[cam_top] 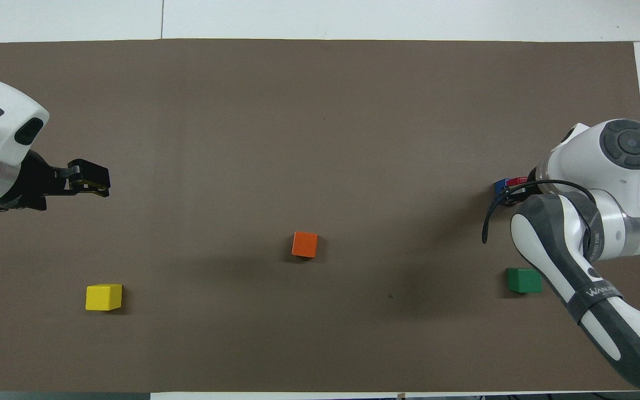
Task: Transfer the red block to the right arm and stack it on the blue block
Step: 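Lower the red block onto the blue block with the right gripper, then open the right gripper and lift it off the stacked blocks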
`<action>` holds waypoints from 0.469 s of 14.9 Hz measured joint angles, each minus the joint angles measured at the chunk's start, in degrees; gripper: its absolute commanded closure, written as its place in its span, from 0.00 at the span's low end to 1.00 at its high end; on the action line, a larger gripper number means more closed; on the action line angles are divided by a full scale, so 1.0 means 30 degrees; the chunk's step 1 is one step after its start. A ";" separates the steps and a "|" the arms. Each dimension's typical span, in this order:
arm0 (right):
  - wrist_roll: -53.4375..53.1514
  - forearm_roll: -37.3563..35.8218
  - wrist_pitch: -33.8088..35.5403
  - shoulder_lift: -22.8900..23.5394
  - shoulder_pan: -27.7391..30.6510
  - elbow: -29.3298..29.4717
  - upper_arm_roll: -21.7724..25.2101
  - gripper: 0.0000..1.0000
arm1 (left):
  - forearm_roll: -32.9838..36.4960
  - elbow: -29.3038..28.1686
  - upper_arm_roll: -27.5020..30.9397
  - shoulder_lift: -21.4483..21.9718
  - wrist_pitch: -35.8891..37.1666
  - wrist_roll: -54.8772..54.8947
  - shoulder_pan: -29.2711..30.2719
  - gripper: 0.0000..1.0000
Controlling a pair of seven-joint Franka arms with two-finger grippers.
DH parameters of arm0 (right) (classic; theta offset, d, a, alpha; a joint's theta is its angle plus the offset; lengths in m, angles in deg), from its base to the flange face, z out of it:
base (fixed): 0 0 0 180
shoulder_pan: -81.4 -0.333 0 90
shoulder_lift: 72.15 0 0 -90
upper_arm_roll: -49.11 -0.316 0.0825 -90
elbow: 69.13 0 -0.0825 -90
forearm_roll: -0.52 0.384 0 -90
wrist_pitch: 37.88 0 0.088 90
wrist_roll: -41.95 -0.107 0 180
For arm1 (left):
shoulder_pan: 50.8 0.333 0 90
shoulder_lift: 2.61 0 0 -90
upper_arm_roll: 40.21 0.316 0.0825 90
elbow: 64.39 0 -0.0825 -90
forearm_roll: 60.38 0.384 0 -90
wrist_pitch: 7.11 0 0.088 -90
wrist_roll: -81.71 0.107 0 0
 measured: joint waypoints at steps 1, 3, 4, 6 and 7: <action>0.0001 -0.0003 -0.0212 0.0121 0.0003 -0.0003 -0.0001 1.00 | 0.0000 0.0000 -0.0001 0.0000 0.0022 0.0000 0.0000 0.00; 0.0001 -0.0008 -0.0337 0.0224 0.0003 0.0009 -0.0002 1.00 | 0.0000 0.0000 0.0000 0.0000 0.0053 0.0000 0.0000 0.00; 0.0001 -0.0008 -0.0338 0.0225 0.0003 0.0008 -0.0003 1.00 | 0.0000 0.0000 0.0001 0.0000 0.0060 0.0000 0.0000 0.00; -0.0027 -0.0008 -0.0343 0.0226 0.0005 0.0008 -0.0002 0.94 | 0.0000 0.0000 0.0001 0.0000 0.0070 0.0000 0.0000 0.00; -0.0086 -0.0008 -0.0346 0.0226 0.0009 0.0008 -0.0001 0.54 | 0.0000 0.0000 0.0001 0.0000 0.0074 0.0000 0.0000 0.00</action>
